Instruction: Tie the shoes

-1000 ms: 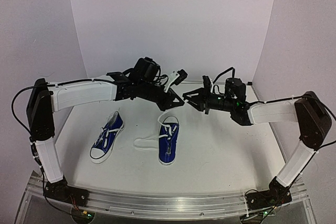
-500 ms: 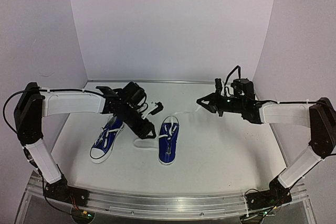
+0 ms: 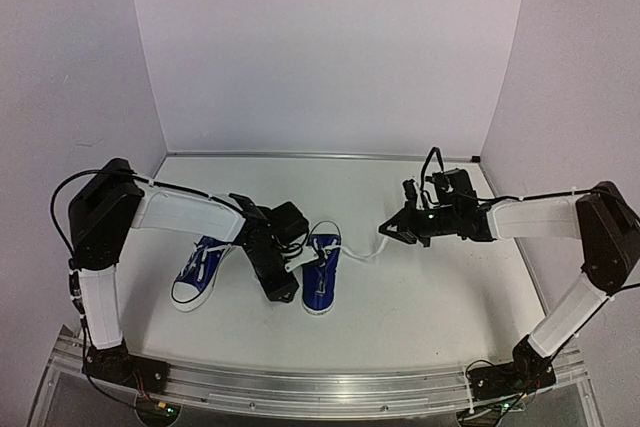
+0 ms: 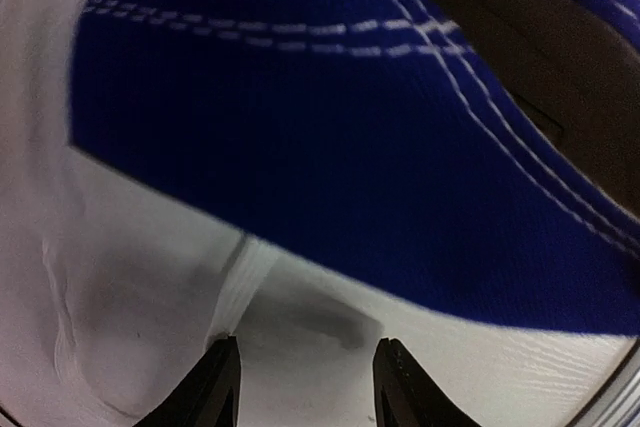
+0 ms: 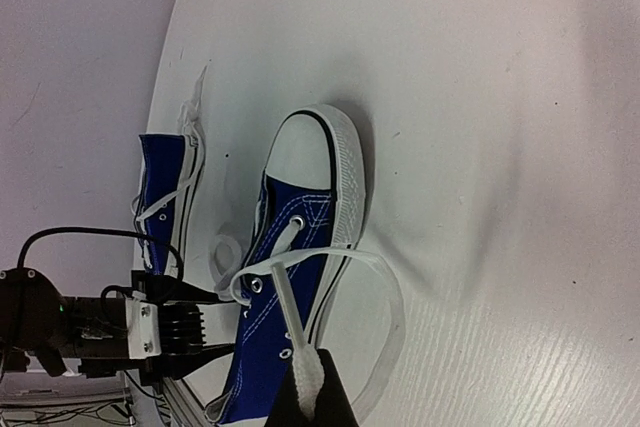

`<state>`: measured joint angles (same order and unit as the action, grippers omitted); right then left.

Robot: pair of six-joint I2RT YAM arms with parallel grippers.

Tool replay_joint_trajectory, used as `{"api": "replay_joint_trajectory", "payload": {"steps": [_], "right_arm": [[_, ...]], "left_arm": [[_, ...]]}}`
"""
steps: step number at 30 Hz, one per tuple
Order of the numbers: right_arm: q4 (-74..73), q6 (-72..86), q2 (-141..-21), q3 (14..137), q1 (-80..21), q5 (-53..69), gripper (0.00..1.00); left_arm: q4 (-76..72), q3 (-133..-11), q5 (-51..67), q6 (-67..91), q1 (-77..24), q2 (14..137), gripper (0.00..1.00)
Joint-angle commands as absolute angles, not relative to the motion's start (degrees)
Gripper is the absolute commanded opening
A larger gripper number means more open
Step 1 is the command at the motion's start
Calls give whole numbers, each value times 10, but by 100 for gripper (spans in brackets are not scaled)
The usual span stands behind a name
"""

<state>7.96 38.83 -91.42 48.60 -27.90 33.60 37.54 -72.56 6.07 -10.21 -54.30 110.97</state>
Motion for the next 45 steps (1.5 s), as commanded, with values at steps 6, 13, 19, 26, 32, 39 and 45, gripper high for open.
{"api": "replay_joint_trajectory", "payload": {"steps": [6, 13, 19, 26, 32, 39, 45], "right_arm": [[53, 360, -902, 486, -276, 311, 0], [37, 352, -884, 481, -261, 310, 0], [27, 346, -877, 482, -255, 312, 0], [25, 343, -876, 482, -253, 314, 0], [16, 340, -862, 479, -246, 312, 0], [8, 333, -858, 477, -239, 314, 0], [7, 334, -860, 481, -238, 319, 0]], "left_arm": [[373, -795, 5, -140, -552, 1168, 31], [374, -747, 16, -125, -550, 1113, 0], [398, -724, 5, -115, -526, 1040, 0], [404, -730, 9, -151, -518, 1035, 24], [384, -738, 12, -161, -514, 1058, 12], [367, -730, 61, -204, -514, 1079, 39], [331, -716, 67, -270, -514, 1102, 51]]}}
